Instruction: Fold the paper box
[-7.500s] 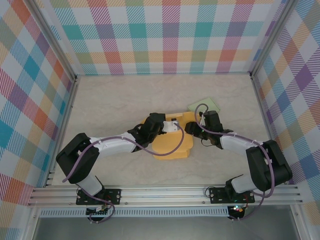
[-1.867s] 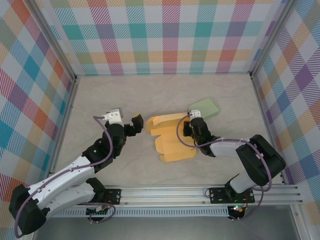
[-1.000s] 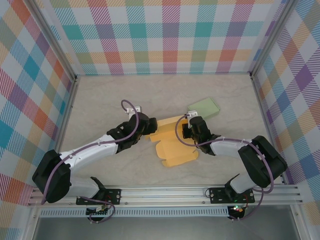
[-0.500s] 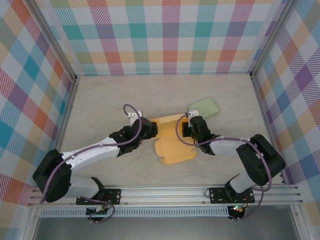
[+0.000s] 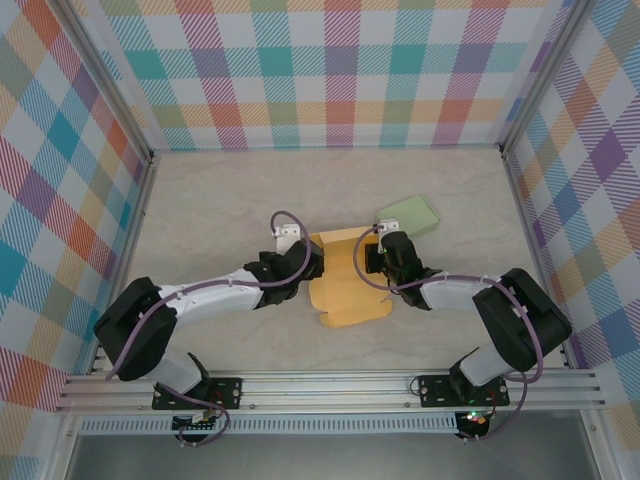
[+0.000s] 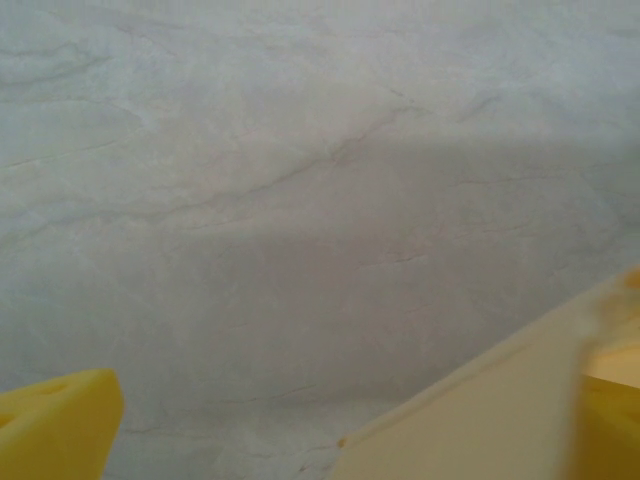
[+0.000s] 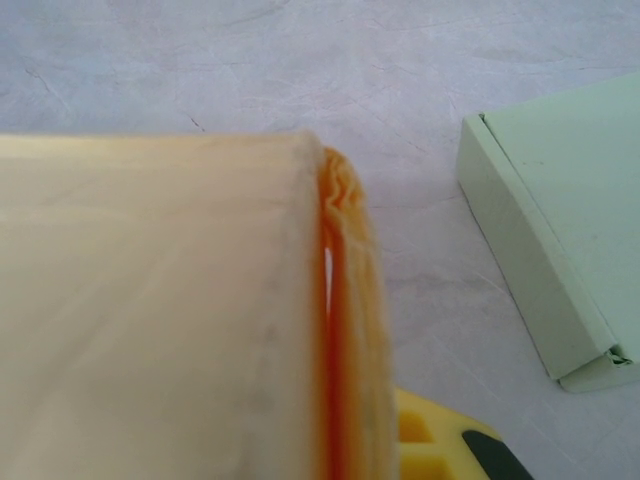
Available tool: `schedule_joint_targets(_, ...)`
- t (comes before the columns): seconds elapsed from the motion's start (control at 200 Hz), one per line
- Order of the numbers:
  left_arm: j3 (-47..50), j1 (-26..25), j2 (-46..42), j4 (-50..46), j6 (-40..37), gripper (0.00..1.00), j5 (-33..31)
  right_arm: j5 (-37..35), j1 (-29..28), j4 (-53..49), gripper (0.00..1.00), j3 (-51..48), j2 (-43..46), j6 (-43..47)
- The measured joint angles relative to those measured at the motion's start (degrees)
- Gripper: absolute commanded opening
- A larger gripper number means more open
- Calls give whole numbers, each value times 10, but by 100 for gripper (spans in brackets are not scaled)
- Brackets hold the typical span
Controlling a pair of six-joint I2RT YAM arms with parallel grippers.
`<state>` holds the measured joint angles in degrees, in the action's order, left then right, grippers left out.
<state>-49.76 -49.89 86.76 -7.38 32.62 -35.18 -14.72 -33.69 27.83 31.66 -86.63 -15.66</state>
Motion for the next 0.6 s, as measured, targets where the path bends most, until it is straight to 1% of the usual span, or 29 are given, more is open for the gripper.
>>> schedule_joint_targets(0.18,-24,-5,37,30,-3,100,0,1,6,0,0,0,0,-11)
schedule_joint_targets(0.305,-22,-10,42,46,5,100,-4,1,7,0,0,0,0,-15)
schedule_joint_targets(0.4,-4,-11,32,63,17,100,-14,1,7,2,0,0,0,-17)
schedule_joint_targets(0.6,17,-11,-16,59,34,100,-22,0,7,2,0,0,0,-17)
